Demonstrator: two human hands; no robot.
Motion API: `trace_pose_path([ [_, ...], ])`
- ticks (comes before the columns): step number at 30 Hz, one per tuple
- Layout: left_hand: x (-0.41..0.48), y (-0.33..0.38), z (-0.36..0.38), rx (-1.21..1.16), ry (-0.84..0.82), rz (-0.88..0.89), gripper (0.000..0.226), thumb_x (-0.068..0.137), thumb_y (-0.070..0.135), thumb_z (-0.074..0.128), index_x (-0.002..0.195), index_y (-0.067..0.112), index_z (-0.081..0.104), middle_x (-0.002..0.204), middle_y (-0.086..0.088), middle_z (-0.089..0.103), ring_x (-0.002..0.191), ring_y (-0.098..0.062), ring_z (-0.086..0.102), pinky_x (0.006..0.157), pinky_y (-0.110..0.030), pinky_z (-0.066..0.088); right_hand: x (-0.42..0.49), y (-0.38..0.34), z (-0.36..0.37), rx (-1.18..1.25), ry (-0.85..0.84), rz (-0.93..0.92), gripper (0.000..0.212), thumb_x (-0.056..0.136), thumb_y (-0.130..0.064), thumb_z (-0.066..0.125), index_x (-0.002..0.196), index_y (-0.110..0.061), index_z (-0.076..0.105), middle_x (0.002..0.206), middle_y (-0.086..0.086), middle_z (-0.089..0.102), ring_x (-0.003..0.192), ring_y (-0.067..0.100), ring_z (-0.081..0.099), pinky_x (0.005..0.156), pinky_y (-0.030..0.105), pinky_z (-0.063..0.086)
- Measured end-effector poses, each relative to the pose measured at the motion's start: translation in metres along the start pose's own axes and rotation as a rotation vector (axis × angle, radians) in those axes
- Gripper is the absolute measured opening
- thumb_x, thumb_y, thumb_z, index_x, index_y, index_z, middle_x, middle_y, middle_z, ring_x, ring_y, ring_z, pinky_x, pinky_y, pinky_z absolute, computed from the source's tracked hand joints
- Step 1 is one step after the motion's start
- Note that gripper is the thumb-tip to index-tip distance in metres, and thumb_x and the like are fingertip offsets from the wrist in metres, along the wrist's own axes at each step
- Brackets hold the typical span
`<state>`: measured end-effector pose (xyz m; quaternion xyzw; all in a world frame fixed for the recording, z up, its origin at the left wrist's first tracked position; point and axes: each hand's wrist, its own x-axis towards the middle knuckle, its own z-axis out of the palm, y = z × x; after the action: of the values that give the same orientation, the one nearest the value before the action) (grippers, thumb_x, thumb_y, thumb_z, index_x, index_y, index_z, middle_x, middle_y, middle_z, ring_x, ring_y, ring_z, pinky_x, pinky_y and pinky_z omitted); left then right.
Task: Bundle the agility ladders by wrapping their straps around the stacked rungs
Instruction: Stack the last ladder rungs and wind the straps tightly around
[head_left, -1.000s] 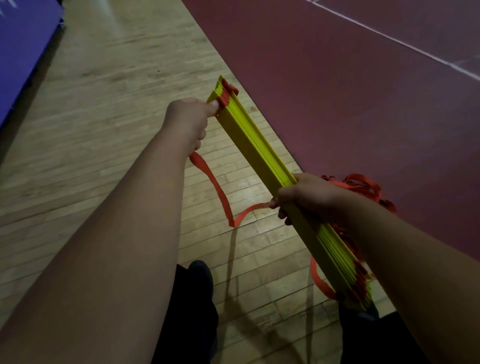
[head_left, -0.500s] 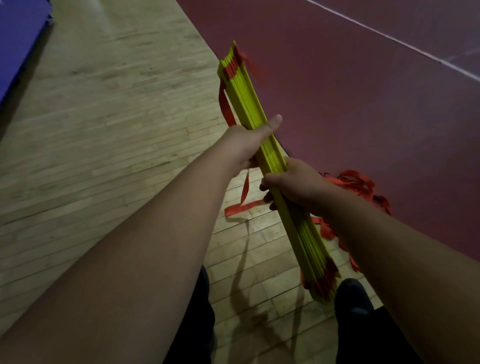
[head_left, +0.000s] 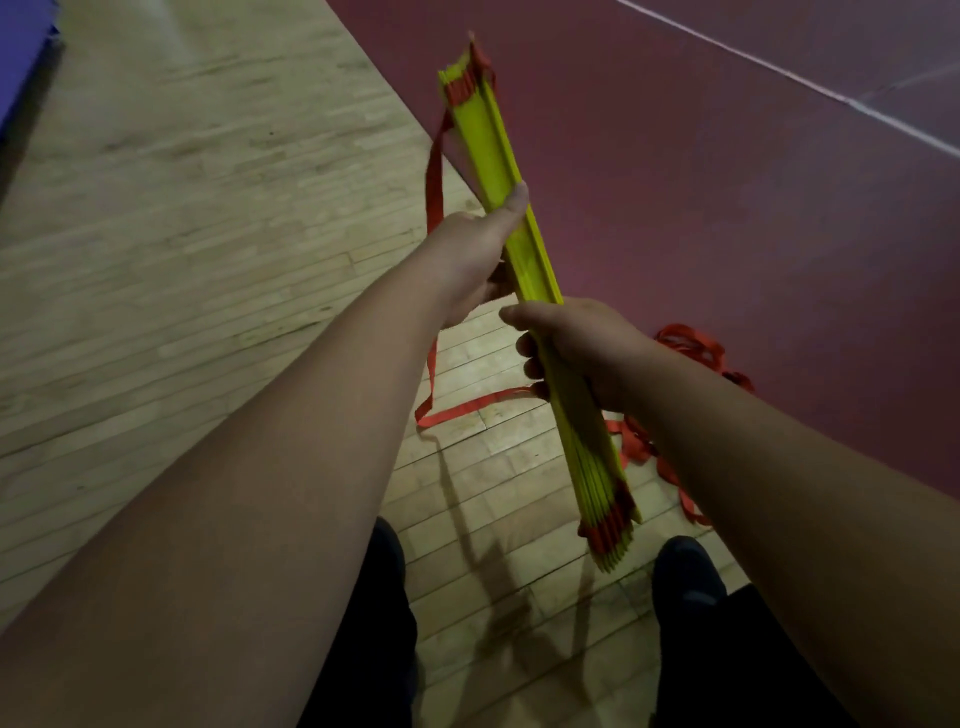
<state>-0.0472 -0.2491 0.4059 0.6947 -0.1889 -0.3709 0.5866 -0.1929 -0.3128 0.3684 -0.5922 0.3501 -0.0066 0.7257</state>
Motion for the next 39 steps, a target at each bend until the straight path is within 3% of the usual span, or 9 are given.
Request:
trace_pose_path([
  [8,-0.02,-0.025,-0.01,0.323,-0.544,-0.44,0.07,0.115,0.055,0.033,0.147,-0.004,0.051,0.132,-0.024,0.073,0.121,-0.039,0.074,0.111,-0.053,0.053,0.017,-0.004,-0.024,0.397,0.221,0.098,0.035,0.098,-0.038,0.07,0.079,-0.011,0.058,0.063,0.004,0.05,0.046,0.018,0.052,0.05,0.028,0.049],
  [12,-0.037,-0.019,-0.01,0.376,-0.853,-0.454,0.061,0.113,0.049,0.04,0.147,0.001,0.055,0.143,-0.026,0.066,0.136,-0.04,0.061,0.123,-0.055,0.043,0.017,-0.011,-0.039,0.62,0.309,0.101,0.034,0.098,-0.036,0.066,0.076,-0.014,0.051,0.06,0.001,0.044,0.046,0.016,0.047,0.051,0.025,0.046],
  [16,-0.044,-0.015,-0.009,0.582,-1.008,-0.39,0.088,0.102,0.072,0.048,0.14,-0.007,0.054,0.12,-0.02,0.062,0.132,-0.046,0.062,0.126,-0.058,0.037,0.019,-0.007,-0.052,0.623,0.426,0.177,0.031,0.093,-0.039,0.071,0.084,-0.015,0.054,0.061,0.004,0.052,0.048,0.021,0.056,0.058,0.029,0.053],
  [19,-0.043,-0.013,-0.012,0.634,-1.005,-0.341,0.084,0.087,0.077,0.069,0.119,-0.001,0.062,0.11,-0.019,0.056,0.117,-0.041,0.061,0.123,-0.056,0.044,0.017,-0.004,-0.059,0.583,0.476,0.241,0.029,0.094,-0.041,0.072,0.09,-0.016,0.059,0.067,0.004,0.059,0.055,0.022,0.063,0.056,0.027,0.056],
  [22,-0.042,-0.005,-0.015,0.629,-0.954,-0.253,0.088,0.086,0.07,0.071,0.12,-0.01,0.066,0.11,-0.024,0.062,0.099,-0.028,0.068,0.094,-0.028,0.06,0.015,-0.004,-0.065,0.576,0.489,0.275,0.025,0.099,-0.039,0.069,0.092,-0.016,0.06,0.076,0.002,0.061,0.065,0.023,0.064,0.046,0.028,0.056],
  [25,-0.048,0.005,-0.012,0.671,-0.937,-0.145,0.044,0.089,0.067,0.07,0.084,0.025,0.079,0.08,-0.008,0.065,0.068,-0.017,0.055,0.071,-0.019,0.053,0.015,-0.003,-0.069,0.575,0.493,0.282,0.023,0.1,-0.036,0.069,0.099,-0.015,0.06,0.08,0.003,0.062,0.067,0.025,0.064,0.041,0.042,0.056],
  [28,-0.05,0.009,-0.009,0.645,-0.879,-0.139,0.038,0.089,0.06,0.063,0.067,0.032,0.077,0.064,0.004,0.054,0.061,-0.011,0.042,0.064,-0.018,0.046,0.017,-0.001,-0.073,0.557,0.501,0.289,0.021,0.1,-0.034,0.069,0.1,-0.016,0.059,0.079,0.004,0.062,0.064,0.024,0.065,0.041,0.043,0.056],
  [33,-0.047,0.007,-0.009,0.565,-0.978,-0.217,0.026,0.104,0.031,0.068,0.082,0.022,0.076,0.068,-0.005,0.048,0.066,-0.019,0.042,0.071,-0.035,0.039,0.017,0.002,-0.082,0.529,0.512,0.308,0.025,0.102,-0.034,0.068,0.089,-0.015,0.056,0.078,0.004,0.06,0.066,0.024,0.061,0.035,0.041,0.052],
  [39,-0.046,0.009,-0.006,0.686,-1.022,-0.28,0.012,0.1,0.022,0.07,0.099,0.011,0.074,0.08,-0.007,0.066,0.06,-0.013,0.043,0.059,-0.025,0.035,0.021,0.006,-0.086,0.525,0.496,0.259,0.022,0.1,-0.032,0.068,0.094,-0.014,0.058,0.074,0.006,0.058,0.049,0.023,0.064,0.038,0.038,0.054],
])
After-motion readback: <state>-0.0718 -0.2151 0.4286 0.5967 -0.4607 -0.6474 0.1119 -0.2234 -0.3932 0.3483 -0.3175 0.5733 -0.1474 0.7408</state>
